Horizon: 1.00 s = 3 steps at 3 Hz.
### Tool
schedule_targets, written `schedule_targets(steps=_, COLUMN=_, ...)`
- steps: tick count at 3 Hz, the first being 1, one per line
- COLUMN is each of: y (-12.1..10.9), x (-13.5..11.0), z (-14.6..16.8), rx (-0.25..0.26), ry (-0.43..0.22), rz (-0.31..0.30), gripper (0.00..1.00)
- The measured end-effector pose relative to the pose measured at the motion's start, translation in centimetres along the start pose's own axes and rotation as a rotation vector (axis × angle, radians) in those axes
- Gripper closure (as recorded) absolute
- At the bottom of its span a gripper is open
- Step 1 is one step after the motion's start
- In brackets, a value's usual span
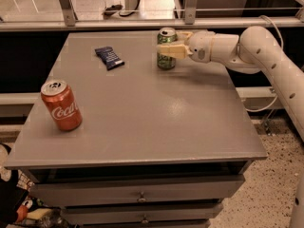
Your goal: Pick green can
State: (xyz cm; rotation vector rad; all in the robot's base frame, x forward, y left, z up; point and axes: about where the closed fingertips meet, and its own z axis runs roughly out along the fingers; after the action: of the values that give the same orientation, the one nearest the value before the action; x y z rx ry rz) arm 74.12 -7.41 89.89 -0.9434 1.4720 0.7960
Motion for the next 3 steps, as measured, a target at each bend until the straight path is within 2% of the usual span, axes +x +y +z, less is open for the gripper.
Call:
schedule_targets(steps=2, y=0.36, x=-0.03, z=0.7, rx=-0.012, ry=-0.001, rz=0.001, gripper=1.0)
schedule_targets(steps=3, y=0.38, x=-0.04, z=0.74, rx=-0.012, ry=-0.001, rz=0.001, gripper=1.0)
